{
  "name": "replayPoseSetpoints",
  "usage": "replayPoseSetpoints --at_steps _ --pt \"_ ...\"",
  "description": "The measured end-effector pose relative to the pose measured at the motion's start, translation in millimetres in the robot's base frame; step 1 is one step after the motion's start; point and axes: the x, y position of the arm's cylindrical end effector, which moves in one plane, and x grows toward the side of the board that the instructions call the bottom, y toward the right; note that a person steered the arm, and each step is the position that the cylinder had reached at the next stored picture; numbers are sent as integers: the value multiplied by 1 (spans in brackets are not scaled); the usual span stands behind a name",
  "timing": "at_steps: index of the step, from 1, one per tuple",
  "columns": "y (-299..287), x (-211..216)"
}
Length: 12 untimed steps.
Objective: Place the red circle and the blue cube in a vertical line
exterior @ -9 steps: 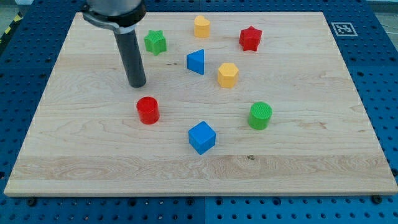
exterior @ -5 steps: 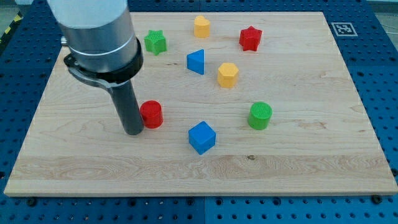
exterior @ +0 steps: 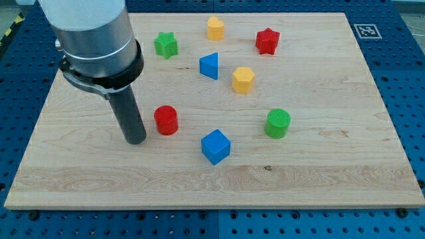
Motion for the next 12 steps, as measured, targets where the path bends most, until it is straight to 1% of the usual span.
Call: replayPoseSetpoints --at_steps 3,6,8,11,12 --pt "14 -4" --pt "26 -47" --pt "26 -67" --pt "29 -66" --pt "36 -57"
